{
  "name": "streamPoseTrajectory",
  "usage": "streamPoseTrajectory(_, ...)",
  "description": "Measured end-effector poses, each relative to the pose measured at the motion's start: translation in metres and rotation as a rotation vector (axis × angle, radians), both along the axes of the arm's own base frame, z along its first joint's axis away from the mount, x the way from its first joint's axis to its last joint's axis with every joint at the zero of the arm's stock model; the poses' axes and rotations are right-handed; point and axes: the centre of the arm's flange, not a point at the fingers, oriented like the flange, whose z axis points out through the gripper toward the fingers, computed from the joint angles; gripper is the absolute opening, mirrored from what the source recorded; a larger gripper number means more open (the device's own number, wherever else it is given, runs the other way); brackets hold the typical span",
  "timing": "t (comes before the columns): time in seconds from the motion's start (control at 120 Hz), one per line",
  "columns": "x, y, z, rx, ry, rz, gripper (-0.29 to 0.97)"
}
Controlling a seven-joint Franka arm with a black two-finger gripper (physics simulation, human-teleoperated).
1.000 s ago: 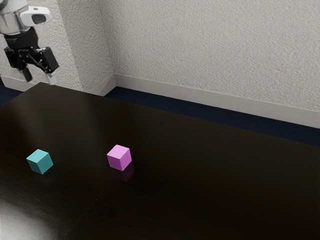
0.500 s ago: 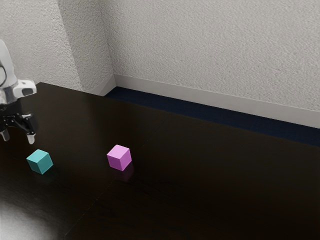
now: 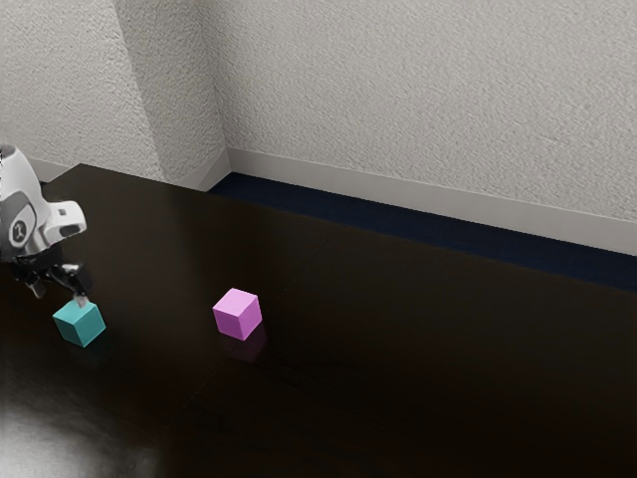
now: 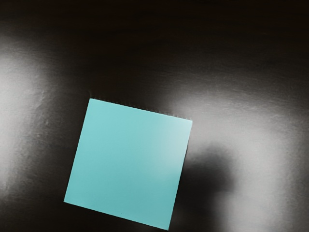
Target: Pick up the blue block with one arm, and put the blue block on the pink block with one arm
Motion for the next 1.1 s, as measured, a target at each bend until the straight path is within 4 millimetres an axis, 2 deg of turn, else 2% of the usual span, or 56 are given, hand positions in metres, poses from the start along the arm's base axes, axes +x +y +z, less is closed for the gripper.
streamPoseTrajectory(0.15,0.007,0.006,-0.023,-0.008,-0.034,-0.029,0.68)
streamPoseTrajectory(0.217,0.008,0.016,-0.032,-0.016,-0.049,-0.025,0.68)
streamPoseTrajectory(0.3,0.007,0.026,-0.034,-0.020,-0.072,-0.033,0.68)
streamPoseTrajectory(0.458,0.007,0.029,-0.040,-0.048,-0.107,-0.065,0.68)
streamPoseTrajectory(0.667,-0.003,0.047,-0.051,-0.045,-0.099,-0.122,0.68)
streamPoseTrajectory(0.75,0.003,0.052,-0.054,-0.035,-0.097,-0.159,0.68)
streamPoseTrajectory(0.842,0.012,0.054,-0.056,-0.024,-0.096,-0.203,0.68)
streamPoseTrajectory(0.95,0.014,0.055,-0.061,-0.029,-0.094,-0.228,0.68)
streamPoseTrajectory(1.1,0.020,0.041,-0.076,-0.070,-0.099,-0.245,0.68)
